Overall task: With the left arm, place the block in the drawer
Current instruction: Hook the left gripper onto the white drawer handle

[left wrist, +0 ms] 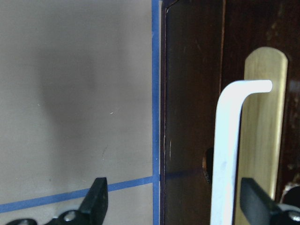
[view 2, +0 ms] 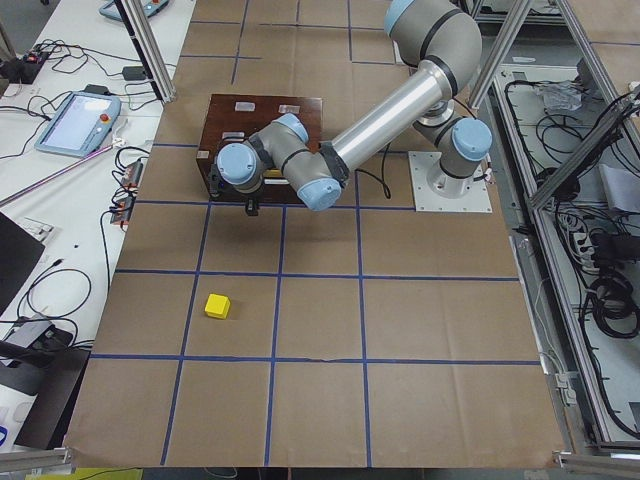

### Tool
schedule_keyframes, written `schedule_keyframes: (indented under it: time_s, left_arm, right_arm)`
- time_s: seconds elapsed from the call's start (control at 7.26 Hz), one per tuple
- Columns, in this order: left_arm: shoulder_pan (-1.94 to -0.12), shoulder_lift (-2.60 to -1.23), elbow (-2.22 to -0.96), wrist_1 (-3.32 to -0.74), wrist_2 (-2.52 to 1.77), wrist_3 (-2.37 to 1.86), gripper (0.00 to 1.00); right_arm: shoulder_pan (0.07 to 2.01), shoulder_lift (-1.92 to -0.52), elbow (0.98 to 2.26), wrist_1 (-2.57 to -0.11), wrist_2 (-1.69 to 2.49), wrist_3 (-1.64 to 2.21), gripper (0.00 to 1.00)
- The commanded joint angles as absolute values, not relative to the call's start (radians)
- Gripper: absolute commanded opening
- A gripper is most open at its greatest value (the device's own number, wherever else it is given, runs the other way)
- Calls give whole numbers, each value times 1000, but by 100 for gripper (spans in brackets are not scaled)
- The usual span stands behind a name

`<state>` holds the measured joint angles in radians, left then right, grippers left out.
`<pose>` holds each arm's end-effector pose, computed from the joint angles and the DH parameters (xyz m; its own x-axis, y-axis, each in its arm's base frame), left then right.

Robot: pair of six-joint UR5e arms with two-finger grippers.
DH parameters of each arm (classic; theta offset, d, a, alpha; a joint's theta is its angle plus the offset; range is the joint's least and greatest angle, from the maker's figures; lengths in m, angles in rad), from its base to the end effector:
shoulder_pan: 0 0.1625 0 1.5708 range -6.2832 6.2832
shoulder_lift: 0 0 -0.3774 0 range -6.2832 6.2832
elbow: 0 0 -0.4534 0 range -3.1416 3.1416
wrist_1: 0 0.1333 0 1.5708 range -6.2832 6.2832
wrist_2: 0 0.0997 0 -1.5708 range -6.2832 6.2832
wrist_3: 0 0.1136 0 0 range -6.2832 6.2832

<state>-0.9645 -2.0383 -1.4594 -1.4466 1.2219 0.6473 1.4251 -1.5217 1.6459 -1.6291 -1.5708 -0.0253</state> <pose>0.2389 -0.6466 0.2145 -0.9147 0.0036 0.4040 -0.0037 0.9998 -0.0173 0.0505 -0.5738 0.3634 -0.9928 0.1202 -0.0017 0.1198 0.9906 0.0658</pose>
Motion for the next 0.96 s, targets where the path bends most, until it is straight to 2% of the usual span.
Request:
schedule_keyframes:
  time_s: [0.0, 0.83]
  left_arm:
    - [-966, -2043, -1462, -1447, 1224, 647, 99]
    - [-968, -2071, -1451, -1447, 1227, 649, 99]
  right_arm:
    - [1425, -1520, 1646, -1629, -1571, -26, 100]
    - [1425, -1522, 1644, -1629, -1571, -26, 100]
